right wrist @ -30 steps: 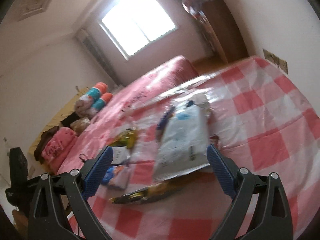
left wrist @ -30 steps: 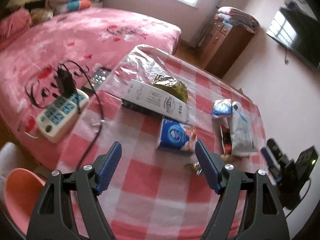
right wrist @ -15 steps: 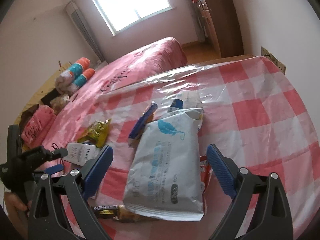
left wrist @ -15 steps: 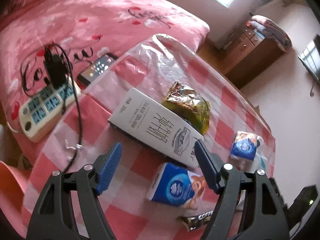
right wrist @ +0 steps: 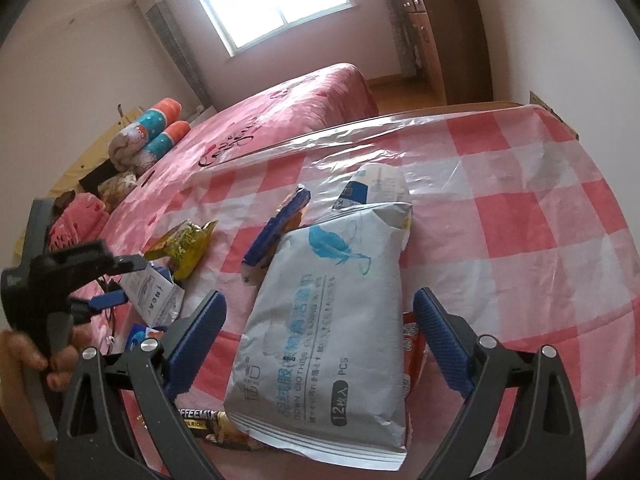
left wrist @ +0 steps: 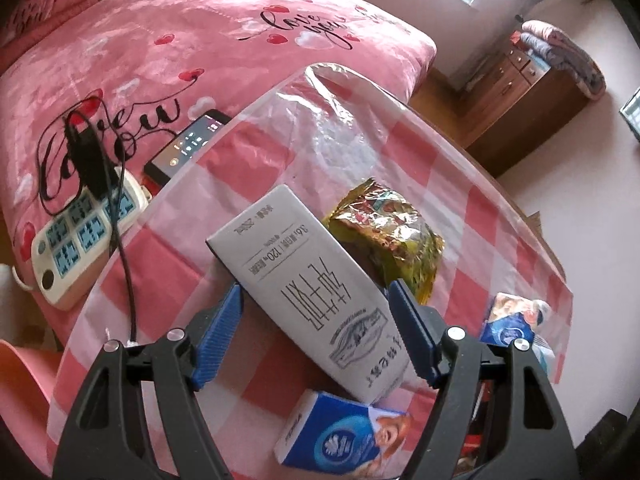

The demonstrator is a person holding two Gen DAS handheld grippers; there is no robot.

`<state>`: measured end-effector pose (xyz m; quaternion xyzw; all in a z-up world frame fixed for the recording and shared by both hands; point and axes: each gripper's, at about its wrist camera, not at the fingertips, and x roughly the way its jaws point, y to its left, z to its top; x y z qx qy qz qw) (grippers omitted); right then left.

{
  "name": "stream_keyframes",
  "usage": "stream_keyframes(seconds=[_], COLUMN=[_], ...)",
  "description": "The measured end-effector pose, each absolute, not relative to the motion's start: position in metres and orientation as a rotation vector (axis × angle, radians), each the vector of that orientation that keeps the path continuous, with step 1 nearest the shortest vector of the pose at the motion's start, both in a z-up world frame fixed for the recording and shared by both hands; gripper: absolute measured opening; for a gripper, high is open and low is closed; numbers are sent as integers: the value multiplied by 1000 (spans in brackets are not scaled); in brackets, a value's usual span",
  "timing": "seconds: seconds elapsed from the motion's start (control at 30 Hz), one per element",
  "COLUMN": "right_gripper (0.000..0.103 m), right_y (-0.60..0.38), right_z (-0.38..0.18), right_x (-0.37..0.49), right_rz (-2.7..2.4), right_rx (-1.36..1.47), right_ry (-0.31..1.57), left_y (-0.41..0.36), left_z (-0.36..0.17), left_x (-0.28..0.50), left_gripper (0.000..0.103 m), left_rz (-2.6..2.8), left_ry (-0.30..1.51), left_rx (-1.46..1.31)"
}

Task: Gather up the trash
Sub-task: 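Grasp the white milk carton with the left tool while the right tool grasps the white wipes pack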

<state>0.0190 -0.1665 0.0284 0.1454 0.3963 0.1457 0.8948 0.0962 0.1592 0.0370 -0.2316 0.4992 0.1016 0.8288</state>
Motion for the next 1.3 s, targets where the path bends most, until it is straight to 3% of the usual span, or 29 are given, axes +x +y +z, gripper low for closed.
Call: stream_keyframes(seconds=[0.37, 0.67, 0.7, 0.83, 1.3], right_gripper=[94, 93, 86, 73, 48], right_y=[-166, -161, -160, -155, -165], right_z=[21, 18, 18, 18, 20], right_x=[21, 20, 20, 18, 8], right_rz=[333, 327, 319, 322, 364], right_rx=[327, 284, 271, 237, 278], right_ry=[831, 823, 821, 812, 783], left_y=[135, 128, 127, 123, 88], left_z=[31, 33, 33, 34, 41], left_x=[119, 114, 113, 107, 66], left_gripper=[77, 65, 64, 62, 55], left_rz=[252, 229, 225, 196, 34], left_ry=[1079, 1047, 1046, 1046, 1044], left_rx=[-310, -295, -295, -293, -280])
